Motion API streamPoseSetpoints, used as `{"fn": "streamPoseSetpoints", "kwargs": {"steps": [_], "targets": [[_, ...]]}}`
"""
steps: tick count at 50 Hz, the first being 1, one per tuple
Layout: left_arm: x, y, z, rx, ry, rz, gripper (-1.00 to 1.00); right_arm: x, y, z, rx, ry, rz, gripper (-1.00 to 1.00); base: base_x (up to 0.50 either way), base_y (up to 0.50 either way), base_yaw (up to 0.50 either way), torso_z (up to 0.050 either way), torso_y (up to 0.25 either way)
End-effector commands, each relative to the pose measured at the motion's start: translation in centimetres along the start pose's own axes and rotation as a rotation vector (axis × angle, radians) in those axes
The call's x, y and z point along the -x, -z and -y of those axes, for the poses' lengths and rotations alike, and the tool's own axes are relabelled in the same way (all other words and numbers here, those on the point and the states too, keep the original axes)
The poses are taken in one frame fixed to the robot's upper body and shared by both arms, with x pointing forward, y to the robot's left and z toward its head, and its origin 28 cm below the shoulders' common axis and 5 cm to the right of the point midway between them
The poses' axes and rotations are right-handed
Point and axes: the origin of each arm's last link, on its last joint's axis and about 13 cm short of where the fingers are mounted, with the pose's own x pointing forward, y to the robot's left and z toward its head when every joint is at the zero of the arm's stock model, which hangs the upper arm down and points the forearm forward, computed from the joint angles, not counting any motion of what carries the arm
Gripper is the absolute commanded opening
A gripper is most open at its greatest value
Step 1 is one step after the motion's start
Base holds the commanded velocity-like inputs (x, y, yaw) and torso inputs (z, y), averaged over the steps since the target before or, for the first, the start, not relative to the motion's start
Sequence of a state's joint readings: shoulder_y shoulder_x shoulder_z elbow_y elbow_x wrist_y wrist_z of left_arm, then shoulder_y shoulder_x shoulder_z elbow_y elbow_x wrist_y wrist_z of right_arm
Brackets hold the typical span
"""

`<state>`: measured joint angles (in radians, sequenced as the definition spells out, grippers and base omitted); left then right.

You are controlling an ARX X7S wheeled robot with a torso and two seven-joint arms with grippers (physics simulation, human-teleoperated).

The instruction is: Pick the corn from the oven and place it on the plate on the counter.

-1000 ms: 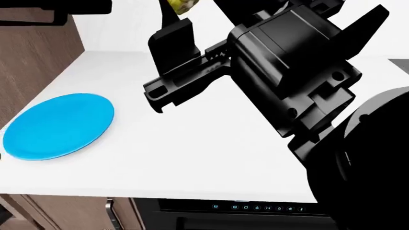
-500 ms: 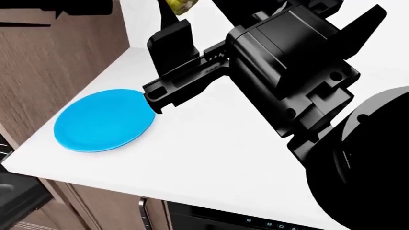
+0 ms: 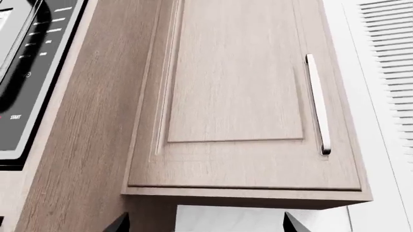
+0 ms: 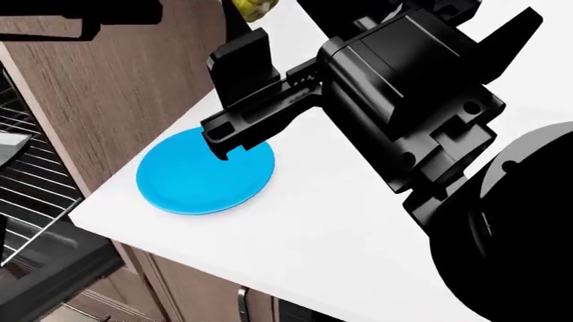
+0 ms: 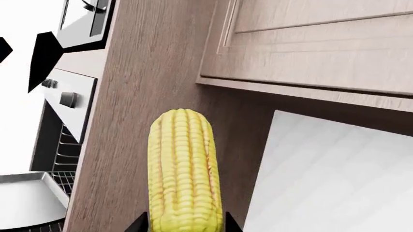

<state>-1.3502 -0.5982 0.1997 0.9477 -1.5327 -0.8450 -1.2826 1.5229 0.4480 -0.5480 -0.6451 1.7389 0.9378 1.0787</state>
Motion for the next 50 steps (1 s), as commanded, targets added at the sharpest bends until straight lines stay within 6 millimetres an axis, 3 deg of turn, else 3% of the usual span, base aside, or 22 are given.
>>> {"fn": "streamPoseSetpoints", "kwargs": {"steps": [1,12,27,35,50], "targets": [[-0.06,0.11,-0.01,0.000,0.002,-0.002,1.00,-0.13,0.12,0.05,0.009,-0.001,0.011,-1.00,0.00,0.00,0.00,0.000,0.000],[0.03,0.20,-0.01,0.004,0.001,-0.003,1.00,-0.23,0.19,0.01,-0.010,0.000,-0.014,-1.00,0.00,0.00,0.00,0.000,0.000],[0.08,0.17,0.14,0.012,0.004,-0.006,1.00,-0.09,0.41,-0.20,0.010,-0.017,-0.021,-1.00,0.52,-0.08,0.00,0.000,0.001],[0.04,0.12,0.14,0.012,0.004,-0.005,1.00,-0.17,0.24,-0.02,0.007,-0.002,-0.016,-1.00,0.00,0.00,0.00,0.000,0.002],[0.03,0.02,0.20,0.013,0.010,-0.003,1.00,-0.11,0.29,-0.04,0.019,-0.006,-0.016,-1.00,0.08,0.54,0.00,0.000,0.001]]}}
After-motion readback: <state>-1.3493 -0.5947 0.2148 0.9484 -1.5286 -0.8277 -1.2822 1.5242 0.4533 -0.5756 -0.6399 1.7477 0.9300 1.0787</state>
